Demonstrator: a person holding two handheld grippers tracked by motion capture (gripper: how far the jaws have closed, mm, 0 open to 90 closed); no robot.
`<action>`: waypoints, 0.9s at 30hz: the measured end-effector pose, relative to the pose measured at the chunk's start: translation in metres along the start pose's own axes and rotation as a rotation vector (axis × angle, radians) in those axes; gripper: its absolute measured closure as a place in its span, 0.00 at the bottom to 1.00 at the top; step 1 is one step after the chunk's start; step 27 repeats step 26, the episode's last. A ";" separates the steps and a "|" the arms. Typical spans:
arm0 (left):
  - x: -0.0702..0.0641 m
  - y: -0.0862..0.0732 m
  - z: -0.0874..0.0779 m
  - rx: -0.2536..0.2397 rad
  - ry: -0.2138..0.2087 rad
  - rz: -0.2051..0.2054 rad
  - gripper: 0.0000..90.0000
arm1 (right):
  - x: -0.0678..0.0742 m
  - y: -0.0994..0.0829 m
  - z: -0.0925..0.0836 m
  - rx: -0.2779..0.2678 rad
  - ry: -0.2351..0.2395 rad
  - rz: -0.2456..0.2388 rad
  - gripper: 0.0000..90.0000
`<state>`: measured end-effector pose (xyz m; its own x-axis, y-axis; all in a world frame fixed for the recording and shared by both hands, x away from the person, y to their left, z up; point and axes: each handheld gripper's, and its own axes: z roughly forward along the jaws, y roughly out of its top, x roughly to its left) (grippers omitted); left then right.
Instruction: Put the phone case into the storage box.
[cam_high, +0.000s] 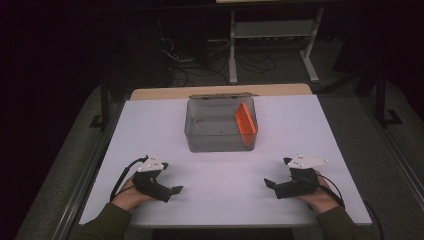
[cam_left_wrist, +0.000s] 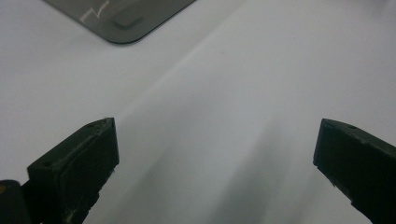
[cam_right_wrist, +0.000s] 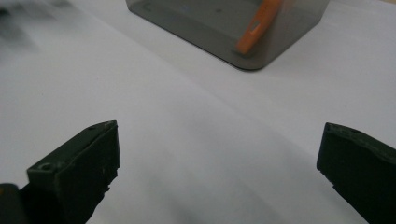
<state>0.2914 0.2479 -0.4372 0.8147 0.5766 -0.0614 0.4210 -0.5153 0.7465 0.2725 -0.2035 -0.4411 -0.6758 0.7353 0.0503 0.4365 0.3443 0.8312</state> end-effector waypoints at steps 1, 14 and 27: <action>0.000 0.000 0.000 0.001 0.000 0.000 0.00 | 0.000 0.000 0.000 -0.001 0.000 0.001 0.00; 0.000 0.000 0.002 0.003 -0.001 0.012 0.00 | -0.002 -0.003 -0.001 -0.003 -0.009 -0.005 0.00; 0.001 0.000 0.003 0.007 0.003 0.013 0.00 | -0.001 -0.005 0.001 0.039 -0.026 -0.031 0.00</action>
